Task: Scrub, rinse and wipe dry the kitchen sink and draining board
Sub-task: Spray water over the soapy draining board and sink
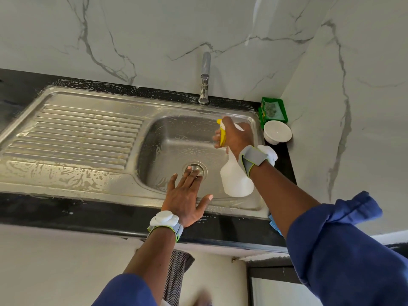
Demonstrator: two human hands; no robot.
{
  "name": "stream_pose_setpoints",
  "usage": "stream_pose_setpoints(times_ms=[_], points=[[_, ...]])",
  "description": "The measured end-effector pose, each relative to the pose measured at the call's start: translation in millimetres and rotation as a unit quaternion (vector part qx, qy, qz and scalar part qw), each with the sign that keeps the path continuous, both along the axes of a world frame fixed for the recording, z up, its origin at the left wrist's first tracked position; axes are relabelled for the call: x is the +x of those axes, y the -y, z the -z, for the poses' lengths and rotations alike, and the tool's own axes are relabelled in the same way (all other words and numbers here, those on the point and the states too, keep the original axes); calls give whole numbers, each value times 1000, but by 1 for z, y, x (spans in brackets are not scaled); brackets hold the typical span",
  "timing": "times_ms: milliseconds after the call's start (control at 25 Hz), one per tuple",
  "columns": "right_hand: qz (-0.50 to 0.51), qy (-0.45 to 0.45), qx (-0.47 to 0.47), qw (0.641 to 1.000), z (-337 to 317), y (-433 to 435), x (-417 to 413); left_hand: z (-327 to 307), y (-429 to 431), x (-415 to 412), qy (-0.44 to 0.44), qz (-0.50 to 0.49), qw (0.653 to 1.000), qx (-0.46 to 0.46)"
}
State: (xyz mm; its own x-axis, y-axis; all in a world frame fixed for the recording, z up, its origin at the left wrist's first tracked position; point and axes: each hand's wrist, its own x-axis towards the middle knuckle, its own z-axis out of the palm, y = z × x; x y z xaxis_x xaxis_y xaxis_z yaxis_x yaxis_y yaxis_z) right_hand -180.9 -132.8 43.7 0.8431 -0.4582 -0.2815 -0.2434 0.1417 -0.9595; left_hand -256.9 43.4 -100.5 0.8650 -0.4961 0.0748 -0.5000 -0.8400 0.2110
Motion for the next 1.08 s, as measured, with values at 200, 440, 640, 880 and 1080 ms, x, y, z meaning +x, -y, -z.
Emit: stream_pose_setpoints(times_ms=[200, 440, 640, 880, 1080], points=[[38, -10, -31, 999, -6, -12, 5, 1, 0, 0, -3, 0, 1000, 0], [205, -29, -8, 978, 8, 44, 4, 1, -1, -1, -1, 10, 1000, -11], [201, -114, -75, 970, 37, 107, -10, 2, -1, 0, 1, 18, 1000, -21], [22, -226, -95, 969, 23, 95, -87, 7, 0, 1, 4, 27, 999, -27], [-10, -250, -140, 958, 30, 72, -116, 6, -6, -1, 9, 1, 999, -42]])
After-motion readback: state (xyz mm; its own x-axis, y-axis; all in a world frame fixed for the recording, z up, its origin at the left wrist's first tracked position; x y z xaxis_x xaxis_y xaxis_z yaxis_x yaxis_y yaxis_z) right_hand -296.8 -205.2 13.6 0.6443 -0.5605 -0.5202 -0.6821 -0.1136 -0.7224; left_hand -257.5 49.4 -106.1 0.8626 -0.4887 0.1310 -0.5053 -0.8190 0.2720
